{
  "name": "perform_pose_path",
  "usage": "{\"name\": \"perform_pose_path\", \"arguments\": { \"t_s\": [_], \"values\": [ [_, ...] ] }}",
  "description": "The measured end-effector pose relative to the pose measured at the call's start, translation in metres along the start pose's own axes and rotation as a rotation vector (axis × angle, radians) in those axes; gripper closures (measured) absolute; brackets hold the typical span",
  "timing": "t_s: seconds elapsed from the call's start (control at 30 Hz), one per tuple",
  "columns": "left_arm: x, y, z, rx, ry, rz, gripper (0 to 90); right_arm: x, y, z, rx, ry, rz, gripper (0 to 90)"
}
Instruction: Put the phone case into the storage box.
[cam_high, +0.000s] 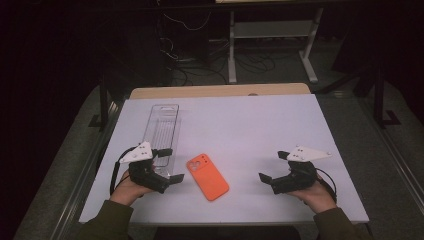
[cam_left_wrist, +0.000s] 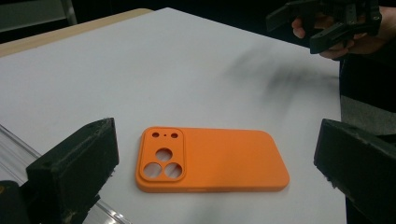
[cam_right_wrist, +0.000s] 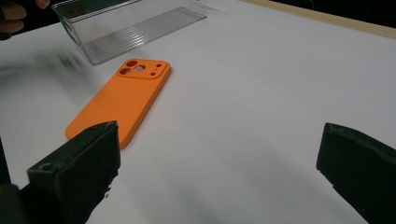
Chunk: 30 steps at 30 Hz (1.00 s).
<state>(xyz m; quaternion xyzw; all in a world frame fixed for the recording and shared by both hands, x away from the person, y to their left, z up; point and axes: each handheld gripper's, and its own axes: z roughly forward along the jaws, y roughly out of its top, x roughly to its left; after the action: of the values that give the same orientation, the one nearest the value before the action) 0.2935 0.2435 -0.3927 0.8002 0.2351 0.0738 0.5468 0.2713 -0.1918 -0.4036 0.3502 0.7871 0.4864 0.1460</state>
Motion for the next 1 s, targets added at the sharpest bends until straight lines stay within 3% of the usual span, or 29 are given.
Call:
{"name": "perform_pose_path", "arguments": {
  "t_s": [0.53, 0.73, 1.0],
  "values": [
    [-0.010, 0.003, 0.014, 0.048, -0.030, 0.018, 0.0, -0.003, -0.001, -0.001, 0.001, -0.006, 0.012, 0.0],
    [-0.016, 0.003, 0.023, 0.075, -0.046, 0.008, 0.0, -0.004, -0.001, 0.001, 0.002, -0.004, 0.018, 0.0],
    [-0.022, 0.001, 0.031, 0.110, -0.047, 0.028, 11.3, -0.004, -0.001, 0.001, 0.002, -0.002, 0.018, 0.0]
  ]
}}
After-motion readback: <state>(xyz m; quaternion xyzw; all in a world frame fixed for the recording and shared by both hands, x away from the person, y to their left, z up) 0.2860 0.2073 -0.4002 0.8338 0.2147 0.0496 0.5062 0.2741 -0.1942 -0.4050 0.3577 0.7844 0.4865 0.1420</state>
